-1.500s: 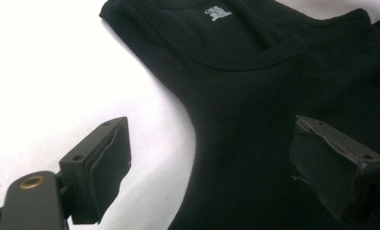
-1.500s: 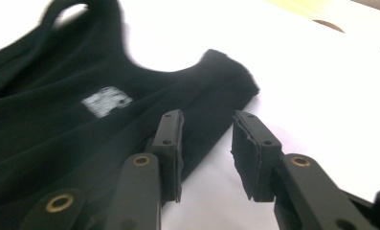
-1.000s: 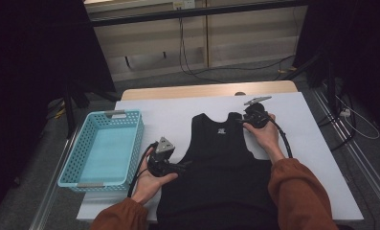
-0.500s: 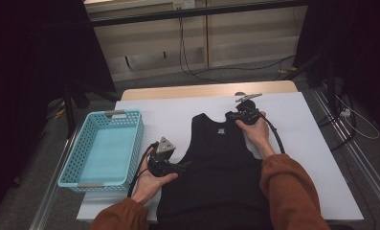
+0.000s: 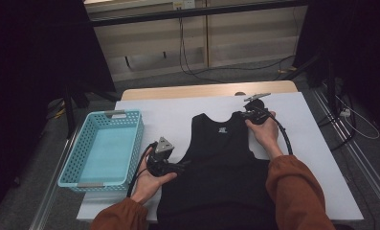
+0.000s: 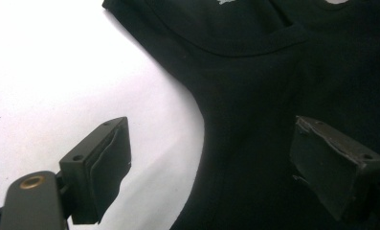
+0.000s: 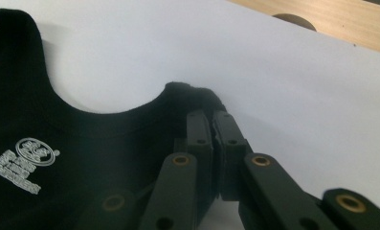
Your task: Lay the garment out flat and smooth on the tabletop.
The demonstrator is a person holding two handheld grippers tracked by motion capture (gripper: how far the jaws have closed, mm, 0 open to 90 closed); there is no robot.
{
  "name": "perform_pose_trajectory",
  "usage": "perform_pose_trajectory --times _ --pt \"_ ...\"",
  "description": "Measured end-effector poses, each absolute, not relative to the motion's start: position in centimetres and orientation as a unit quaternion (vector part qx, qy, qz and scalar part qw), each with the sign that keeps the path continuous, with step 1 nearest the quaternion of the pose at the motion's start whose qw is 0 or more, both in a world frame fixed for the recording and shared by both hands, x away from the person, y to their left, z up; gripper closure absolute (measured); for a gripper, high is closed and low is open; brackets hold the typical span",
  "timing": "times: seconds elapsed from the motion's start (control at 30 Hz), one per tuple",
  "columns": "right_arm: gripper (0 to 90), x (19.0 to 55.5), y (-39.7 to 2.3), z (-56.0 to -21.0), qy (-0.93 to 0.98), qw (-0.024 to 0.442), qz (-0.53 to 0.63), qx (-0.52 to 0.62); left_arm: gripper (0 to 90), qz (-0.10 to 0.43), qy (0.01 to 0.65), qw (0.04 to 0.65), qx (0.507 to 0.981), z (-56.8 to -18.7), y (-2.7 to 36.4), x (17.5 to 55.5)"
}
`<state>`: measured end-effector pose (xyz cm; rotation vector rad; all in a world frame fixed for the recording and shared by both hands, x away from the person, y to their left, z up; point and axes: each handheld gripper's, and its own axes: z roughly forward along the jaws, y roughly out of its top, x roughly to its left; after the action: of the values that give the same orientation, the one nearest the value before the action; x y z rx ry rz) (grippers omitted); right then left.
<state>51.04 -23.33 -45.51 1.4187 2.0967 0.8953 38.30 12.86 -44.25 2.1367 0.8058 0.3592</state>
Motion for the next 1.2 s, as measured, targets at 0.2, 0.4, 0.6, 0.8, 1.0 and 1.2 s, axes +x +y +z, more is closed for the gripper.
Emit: perform_pose_trajectory --times 0.2,0.4,0.6,0.8,1.0,1.2 --pt "67.2 51.0 -23.6 -45.6 0.757 0.227 0.331 0.515 14.8 0.141 0.321 0.403 0.845 -44.3 12.8 38.3" --pt "69.4 50.3 -22.6 -44.2 0.764 0.229 0.356 0.487 14.8 0.145 0.318 0.401 0.847 -44.3 12.8 38.3" --pt "70.2 51.0 -21.2 -45.6 0.777 0.218 0.331 0.489 14.8 0.144 0.316 0.4 0.848 -44.4 12.7 38.3" --pt "87.7 51.3 -21.3 -45.7 0.771 0.22 0.326 0.501 14.8 0.143 0.319 0.398 0.848 -44.5 12.7 38.4" --pt "88.2 51.5 -21.3 -44.6 0.76 0.22 0.348 0.503 14.8 0.144 0.319 0.399 0.847 -44.5 12.7 38.4" --pt "88.1 52.4 -21.3 -44.2 0.749 0.221 0.354 0.515 14.8 0.142 0.318 0.4 0.848 -44.5 12.7 38.4"
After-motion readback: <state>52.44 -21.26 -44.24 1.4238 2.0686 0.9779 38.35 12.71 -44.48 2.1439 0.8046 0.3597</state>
